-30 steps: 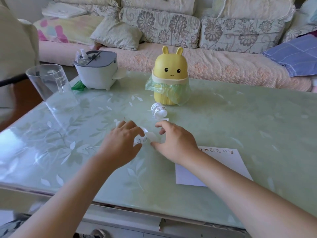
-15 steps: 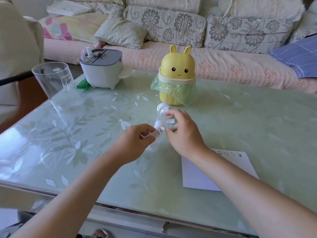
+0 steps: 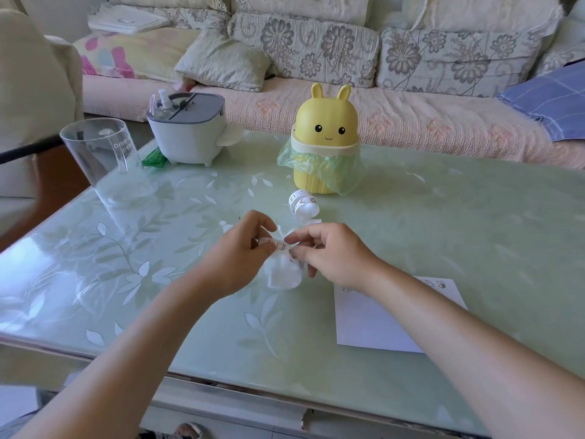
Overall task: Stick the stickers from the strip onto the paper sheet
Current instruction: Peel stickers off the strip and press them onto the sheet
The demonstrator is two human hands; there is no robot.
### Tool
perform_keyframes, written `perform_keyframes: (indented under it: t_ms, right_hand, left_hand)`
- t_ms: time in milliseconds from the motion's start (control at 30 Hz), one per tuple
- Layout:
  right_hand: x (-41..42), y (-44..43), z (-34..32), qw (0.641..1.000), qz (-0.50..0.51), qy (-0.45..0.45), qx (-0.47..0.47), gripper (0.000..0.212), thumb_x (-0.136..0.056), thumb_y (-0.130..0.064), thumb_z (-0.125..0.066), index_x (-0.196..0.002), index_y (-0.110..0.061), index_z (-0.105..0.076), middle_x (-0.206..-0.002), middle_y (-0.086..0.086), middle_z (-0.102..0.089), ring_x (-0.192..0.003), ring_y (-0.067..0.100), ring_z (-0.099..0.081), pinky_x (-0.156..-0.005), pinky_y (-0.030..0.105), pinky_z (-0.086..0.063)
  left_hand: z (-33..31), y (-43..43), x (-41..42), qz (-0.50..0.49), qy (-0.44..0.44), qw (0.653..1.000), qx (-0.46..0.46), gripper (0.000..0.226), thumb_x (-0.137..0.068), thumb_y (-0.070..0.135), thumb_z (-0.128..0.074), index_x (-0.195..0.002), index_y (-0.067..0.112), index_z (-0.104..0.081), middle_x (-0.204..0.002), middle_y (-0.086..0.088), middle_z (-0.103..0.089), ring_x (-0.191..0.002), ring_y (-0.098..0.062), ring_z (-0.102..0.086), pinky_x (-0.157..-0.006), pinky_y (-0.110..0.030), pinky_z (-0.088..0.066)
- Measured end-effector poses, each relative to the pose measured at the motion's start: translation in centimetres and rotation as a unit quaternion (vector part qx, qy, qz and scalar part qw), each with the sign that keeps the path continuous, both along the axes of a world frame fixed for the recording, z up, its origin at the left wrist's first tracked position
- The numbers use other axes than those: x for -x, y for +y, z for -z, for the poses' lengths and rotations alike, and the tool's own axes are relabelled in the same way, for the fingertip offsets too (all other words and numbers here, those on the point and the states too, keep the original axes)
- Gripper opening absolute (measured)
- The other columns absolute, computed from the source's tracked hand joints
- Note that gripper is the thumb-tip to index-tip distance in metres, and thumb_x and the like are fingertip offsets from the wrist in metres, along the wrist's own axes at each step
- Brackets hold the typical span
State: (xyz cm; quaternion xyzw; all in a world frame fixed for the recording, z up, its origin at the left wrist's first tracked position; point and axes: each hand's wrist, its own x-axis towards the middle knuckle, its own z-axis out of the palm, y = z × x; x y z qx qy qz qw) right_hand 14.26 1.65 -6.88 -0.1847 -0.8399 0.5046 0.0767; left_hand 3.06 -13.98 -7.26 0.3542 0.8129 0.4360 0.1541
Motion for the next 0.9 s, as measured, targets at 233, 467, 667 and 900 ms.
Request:
perform_keyframes:
  t_ms: [233,467,667,900]
  right_hand:
    - [-0.1,0.1,-0.7,0.984,0.026,-0.047,0.172,0.004,-0.088,-0.012,-0.075,-0.091,-0.015,-0.076,-0.074,-0.001,-0.072,-0.059,0.014,-0.062,-0.048,0.023,-0.038]
    - [0.2,0.2,-1.1,0.950,0.119,-0.031,0.286,0.012,-0.087,-0.014,-0.076,-0.098,-0.014,-0.072,-0.086,0.002,-0.075,-0.050,0.014,-0.062,-0.040,0.022,-0.030]
    - [0.1,0.2,-1.1,0.946,0.143,-0.012,0.292,0.012,-0.086,-0.016,-0.077,-0.096,-0.018,-0.070,-0.088,0.003,-0.074,-0.050,0.015,-0.064,-0.040,0.020,-0.028]
    - [-0.4,-0.2,-0.9,0.983,0.082,-0.003,0.164,0.021,-0.092,-0.022,-0.071,-0.112,-0.022,-0.063,-0.080,-0.001,-0.076,-0.055,0.021,-0.064,-0.043,0.025,-0.032]
  left_hand:
    - [0.3,0.2,-0.5,-0.072,0.105,0.992,0.003,0.035,-0.089,0.028,-0.068,-0.118,0.035,-0.050,-0.116,0.020,-0.049,-0.081,0.000,-0.058,-0.067,-0.026,-0.049]
    - [-1.0,0.7,-2.0,-0.126,-0.025,0.991,-0.026,0.025,-0.093,0.046,-0.053,-0.086,0.024,-0.061,-0.086,0.003,-0.067,-0.078,-0.020,-0.062,-0.067,-0.037,-0.048]
    - [-0.5,1.2,-2.4,-0.069,-0.136,0.988,-0.036,0.006,-0.087,0.025,-0.069,-0.081,0.026,-0.072,-0.078,-0.003,-0.071,-0.062,-0.012,-0.055,-0.060,-0.022,-0.045]
    - [-0.9,1.0,-2.3,-0.100,-0.220,0.969,-0.055,0.014,-0.093,0.027,-0.063,-0.087,0.021,-0.075,-0.080,0.009,-0.075,-0.059,-0.008,-0.057,-0.056,-0.017,-0.040]
